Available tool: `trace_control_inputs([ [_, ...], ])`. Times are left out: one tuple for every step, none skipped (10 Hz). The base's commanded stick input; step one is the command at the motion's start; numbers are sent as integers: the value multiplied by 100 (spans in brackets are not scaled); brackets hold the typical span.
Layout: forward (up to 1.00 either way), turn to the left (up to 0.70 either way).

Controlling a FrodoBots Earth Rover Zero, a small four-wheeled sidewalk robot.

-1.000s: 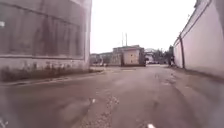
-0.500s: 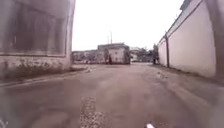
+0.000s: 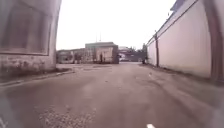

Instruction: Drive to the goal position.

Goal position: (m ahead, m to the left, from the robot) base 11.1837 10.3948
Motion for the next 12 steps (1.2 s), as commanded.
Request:
trace_control_inputs([
  [100,12],
  [100,4],
  [100,-7],
  [100,-20],
  [100,-28],
  [100,-28],
  [100,-28],
  [100,-28],
  [100,-28],
  [100,-23],
  [100,1],
  [100,12],
])
